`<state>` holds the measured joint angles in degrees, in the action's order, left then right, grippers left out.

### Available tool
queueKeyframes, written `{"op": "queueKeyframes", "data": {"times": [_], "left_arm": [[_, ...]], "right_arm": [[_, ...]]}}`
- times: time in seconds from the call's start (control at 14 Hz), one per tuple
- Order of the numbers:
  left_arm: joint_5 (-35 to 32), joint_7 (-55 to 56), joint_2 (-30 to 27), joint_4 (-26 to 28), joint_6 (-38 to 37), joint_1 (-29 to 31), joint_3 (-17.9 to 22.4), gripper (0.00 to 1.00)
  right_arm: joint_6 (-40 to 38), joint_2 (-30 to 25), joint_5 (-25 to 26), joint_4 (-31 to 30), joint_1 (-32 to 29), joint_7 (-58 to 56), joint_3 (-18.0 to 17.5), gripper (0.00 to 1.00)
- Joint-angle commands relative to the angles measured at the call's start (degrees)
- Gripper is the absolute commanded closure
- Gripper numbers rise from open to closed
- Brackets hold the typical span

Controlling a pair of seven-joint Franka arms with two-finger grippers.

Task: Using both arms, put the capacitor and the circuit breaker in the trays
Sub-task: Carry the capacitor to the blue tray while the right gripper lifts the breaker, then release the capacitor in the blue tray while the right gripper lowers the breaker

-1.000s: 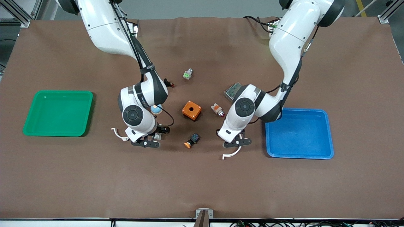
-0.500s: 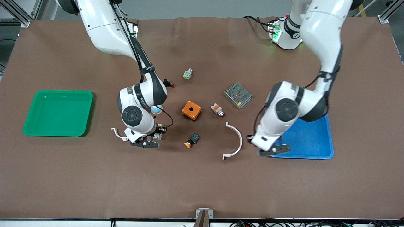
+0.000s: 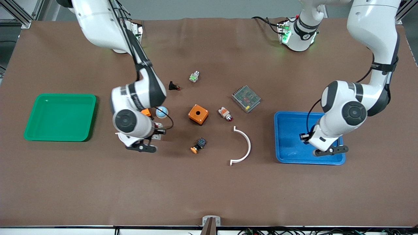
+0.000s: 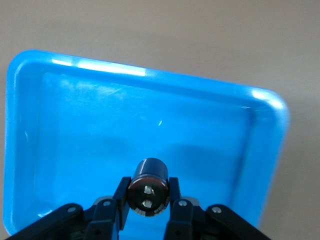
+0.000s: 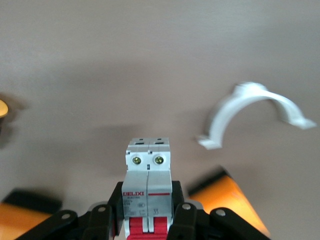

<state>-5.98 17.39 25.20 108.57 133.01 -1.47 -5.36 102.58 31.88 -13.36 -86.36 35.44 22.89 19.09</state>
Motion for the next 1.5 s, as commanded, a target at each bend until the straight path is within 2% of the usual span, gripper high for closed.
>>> {"op": "queueKeyframes", "data": {"times": [0.0,0.07,0.14,0.21,0.29,0.36,0.57,0.71,0.86,1.14,1.29,1.43], "left_arm": [[-1.14,-1.3,-1.13,8.65,9.69,2.43,-0.8,0.97],[-1.05,-1.3,-0.43,9.37,11.12,2.43,-0.8,0.95],[-1.05,-1.3,0.19,9.38,11.22,2.43,-0.8,0.88],[-1.05,-1.39,0.28,9.2,11.22,2.43,-0.71,0.72],[-1.05,-1.31,0.28,8.94,11.22,2.43,-0.71,0.39],[-1.05,-1.3,-0.32,8.76,11.05,2.43,-0.62,0.0],[-1.05,-1.04,-4.27,6.05,10.43,2.52,-0.45,0.0],[-1.05,-1.13,-8.31,1.75,5.8,3.4,-0.44,0.0],[-1.05,-2.87,-10.61,-5.35,-2.8,3.66,-0.45,0.0],[-0.88,-7.55,-13.51,-19.16,-20.73,4.54,-0.53,0.0],[-0.53,-7.55,-14.83,-23.82,-28.73,4.54,-0.62,0.0],[-0.35,-7.63,-17.28,-25.16,-34.81,4.46,-1.23,0.0]], "right_arm": [[-13.24,-6.2,-0.26,2.07,-3.18,-8.6,6.45,0.76],[-16.68,-6.82,0.44,2.16,-3.27,-13.0,10.57,0.76],[-18.54,-7.44,2.01,2.16,-3.27,-16.87,14.18,0.76],[-19.52,-7.62,4.11,1.9,-3.45,-21.61,17.44,0.76],[-19.62,-7.45,5.7,1.21,-3.88,-25.57,20.17,0.76],[-19.09,-7.1,6.07,0.07,-5.8,-29.62,22.2,0.76],[-13.32,-6.66,6.16,-3.35,-15.29,-43.49,22.22,0.76],[-7.43,-6.48,6.16,-7.05,-18.81,-50.02,22.22,0.76],[-1.89,-5.96,5.63,-11.26,-20.84,-54.25,22.13,0.76],[10.68,-5.95,5.45,-20.23,-20.94,-56.99,22.13,0.76],[15.08,-5.6,5.37,-22.26,-21.11,-57.08,22.04,0.76],[17.81,-5.25,3.88,-24.1,-21.73,-57.08,21.78,0.76]]}}
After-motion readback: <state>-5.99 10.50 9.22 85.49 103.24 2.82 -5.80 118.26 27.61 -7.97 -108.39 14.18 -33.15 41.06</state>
